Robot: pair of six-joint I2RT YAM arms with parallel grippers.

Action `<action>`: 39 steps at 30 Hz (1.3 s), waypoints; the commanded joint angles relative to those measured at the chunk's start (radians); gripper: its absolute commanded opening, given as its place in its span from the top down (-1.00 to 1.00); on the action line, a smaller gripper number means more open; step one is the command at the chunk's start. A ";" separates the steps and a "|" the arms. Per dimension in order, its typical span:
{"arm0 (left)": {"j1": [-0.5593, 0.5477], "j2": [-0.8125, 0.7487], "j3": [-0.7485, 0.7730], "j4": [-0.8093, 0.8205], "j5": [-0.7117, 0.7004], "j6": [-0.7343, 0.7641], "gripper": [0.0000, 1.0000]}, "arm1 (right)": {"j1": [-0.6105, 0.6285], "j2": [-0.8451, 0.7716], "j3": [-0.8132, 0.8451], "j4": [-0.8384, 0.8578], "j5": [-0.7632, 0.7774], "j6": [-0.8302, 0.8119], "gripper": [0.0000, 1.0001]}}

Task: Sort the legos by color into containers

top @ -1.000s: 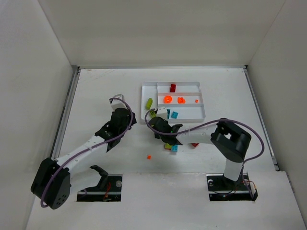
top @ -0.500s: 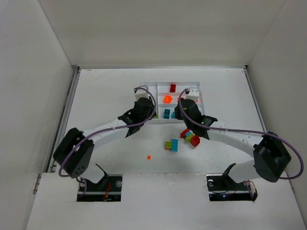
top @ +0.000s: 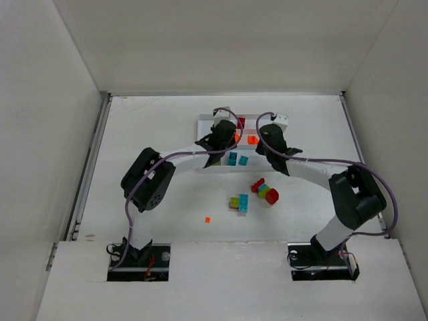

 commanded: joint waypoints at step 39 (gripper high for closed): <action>-0.529 -0.794 -0.698 -0.549 -0.224 -0.342 0.20 | -0.062 0.061 0.110 0.084 -0.012 -0.060 0.09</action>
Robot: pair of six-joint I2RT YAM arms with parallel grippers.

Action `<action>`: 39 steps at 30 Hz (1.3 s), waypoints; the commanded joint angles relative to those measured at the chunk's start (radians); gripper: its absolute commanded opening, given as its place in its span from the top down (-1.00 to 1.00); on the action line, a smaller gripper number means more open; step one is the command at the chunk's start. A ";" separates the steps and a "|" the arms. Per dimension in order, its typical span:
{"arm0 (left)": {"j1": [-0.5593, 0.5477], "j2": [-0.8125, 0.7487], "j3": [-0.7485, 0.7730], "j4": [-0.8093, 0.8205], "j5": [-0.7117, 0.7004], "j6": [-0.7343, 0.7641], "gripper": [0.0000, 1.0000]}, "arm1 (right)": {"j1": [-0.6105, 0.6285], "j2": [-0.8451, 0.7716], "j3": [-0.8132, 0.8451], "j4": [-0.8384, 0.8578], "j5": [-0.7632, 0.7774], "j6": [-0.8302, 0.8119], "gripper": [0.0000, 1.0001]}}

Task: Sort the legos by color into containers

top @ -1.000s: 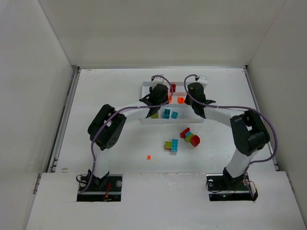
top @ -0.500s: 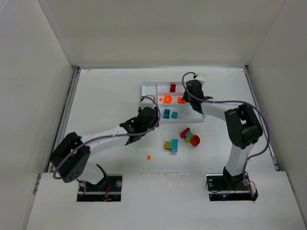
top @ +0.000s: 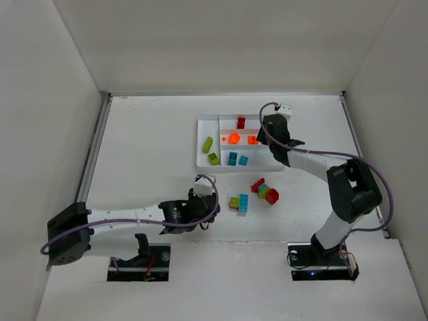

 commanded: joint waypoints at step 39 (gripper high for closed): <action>-0.139 0.085 0.012 -0.077 -0.147 -0.190 0.68 | 0.090 -0.277 -0.118 -0.017 0.065 -0.018 -0.01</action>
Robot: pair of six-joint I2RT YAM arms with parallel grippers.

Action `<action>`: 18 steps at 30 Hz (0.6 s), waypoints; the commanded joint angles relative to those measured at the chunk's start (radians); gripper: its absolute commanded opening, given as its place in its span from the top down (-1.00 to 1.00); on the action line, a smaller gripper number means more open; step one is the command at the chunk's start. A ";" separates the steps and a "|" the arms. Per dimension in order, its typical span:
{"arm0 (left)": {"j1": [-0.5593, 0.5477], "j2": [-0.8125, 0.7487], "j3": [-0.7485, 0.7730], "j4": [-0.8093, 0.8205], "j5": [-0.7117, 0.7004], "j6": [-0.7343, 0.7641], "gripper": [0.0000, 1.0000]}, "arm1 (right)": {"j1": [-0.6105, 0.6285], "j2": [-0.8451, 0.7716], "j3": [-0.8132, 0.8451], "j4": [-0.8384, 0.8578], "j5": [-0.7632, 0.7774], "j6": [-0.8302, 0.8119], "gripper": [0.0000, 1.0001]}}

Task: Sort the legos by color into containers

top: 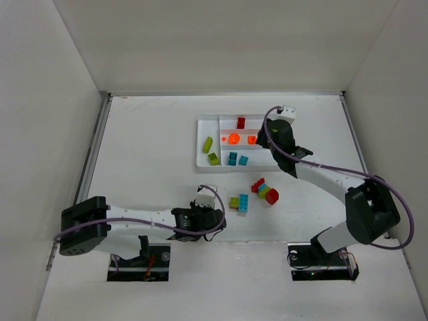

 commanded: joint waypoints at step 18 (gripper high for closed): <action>0.506 0.355 0.567 0.453 0.227 0.444 0.66 | 0.106 -0.312 -0.306 0.059 0.082 0.091 -0.03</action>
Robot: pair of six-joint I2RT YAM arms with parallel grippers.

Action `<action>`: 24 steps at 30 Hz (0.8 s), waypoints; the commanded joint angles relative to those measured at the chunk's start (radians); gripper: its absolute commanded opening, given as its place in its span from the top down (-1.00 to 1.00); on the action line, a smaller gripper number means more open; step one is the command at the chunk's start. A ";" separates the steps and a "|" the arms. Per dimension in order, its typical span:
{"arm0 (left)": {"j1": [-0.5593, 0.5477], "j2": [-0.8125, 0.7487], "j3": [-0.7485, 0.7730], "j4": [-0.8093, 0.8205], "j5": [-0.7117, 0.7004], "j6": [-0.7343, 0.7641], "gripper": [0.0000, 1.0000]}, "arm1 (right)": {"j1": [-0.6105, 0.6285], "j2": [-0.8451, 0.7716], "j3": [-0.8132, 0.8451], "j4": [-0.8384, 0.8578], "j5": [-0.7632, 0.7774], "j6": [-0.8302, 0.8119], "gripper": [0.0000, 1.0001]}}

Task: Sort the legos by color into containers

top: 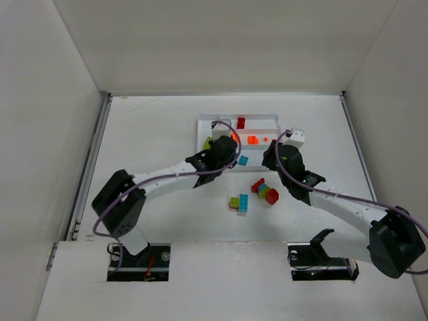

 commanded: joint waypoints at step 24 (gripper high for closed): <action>0.215 0.479 0.431 0.076 0.102 0.164 0.24 | 0.080 0.069 -0.022 0.125 -0.002 0.021 -0.04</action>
